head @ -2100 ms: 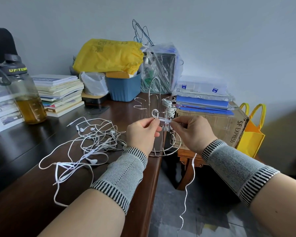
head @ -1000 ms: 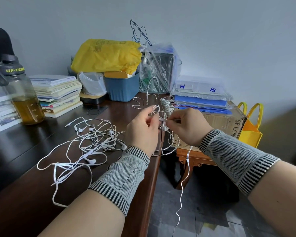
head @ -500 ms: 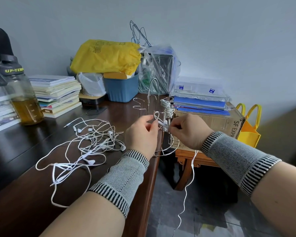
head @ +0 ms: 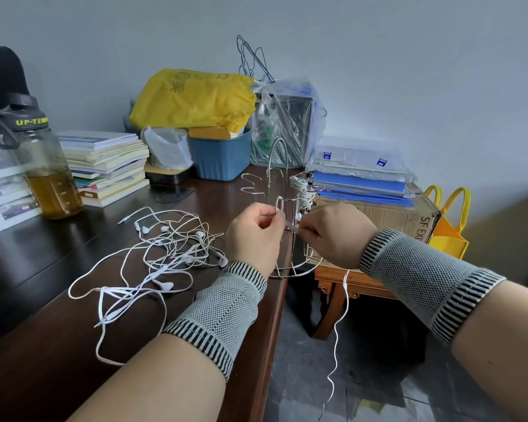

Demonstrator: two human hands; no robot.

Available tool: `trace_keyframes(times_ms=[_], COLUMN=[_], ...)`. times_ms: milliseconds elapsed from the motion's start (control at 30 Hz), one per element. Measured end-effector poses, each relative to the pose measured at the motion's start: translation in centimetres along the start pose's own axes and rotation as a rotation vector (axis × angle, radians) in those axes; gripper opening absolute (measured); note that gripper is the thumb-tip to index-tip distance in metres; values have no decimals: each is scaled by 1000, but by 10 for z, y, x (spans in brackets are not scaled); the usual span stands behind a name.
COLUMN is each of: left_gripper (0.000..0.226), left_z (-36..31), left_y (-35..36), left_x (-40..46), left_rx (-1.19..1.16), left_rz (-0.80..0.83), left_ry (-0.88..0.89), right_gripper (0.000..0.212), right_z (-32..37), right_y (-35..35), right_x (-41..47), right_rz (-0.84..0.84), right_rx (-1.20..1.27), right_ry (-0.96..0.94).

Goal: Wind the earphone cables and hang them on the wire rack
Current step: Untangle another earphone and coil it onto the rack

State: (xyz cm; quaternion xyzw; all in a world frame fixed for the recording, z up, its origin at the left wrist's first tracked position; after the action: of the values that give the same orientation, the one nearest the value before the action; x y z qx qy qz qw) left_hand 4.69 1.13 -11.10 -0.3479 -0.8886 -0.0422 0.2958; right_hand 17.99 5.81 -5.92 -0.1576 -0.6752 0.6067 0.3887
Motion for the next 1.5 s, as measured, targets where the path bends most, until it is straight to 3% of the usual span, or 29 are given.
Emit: trace_keyframes(times_ms=[133,267,467,633,833,1033,1233,1367,1500], left_gripper=[12,18,16,5,6,5,7,10,12], left_z=[-2,-6,-7,-11,-14,-9,-5,-8,-11], left_y=[-2,1,3,7,11,10,10,10,11], left_x=[1,-2,-3,-2,-5,-3,0,-1,-2], left_rx=[34,97,137,8,-105,-91,-61,-23,12], left_rz=[1,-18,-14,-34,-61,-96,-120,-112,-114], left_ry=[3,37,-2,-84,-159,-159,-132,-98,-73], right_gripper=[23,28,33,29,26,19,7,8,11], right_z=[-5,-11,-11,-9,-7,-5,-15,-16,0], right_y=[-13,-23,-25,-31,-36,-39,-62,-70,-70], right_x=[2,9,19,27,33,37,43,53,64], right_rz=[-3,-111,-101,-90,-86,-40,134,138,93], right_rx=[172,387,510,449,332,309,294,289,13], right_ry=[142,309,441,446,389,327,327,324,186])
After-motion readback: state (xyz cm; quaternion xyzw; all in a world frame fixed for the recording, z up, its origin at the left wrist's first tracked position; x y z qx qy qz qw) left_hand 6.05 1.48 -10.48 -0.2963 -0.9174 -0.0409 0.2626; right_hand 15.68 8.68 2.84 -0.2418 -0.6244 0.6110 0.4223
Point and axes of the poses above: each hand's wrist, its own x-axis towards the middle knuckle, its own y-axis out of the palm, z = x × y, the point moved 2 cm from there along x, towards the middle knuckle, and after that the axes turned 11 degrees about y, right-handed, at the moved point
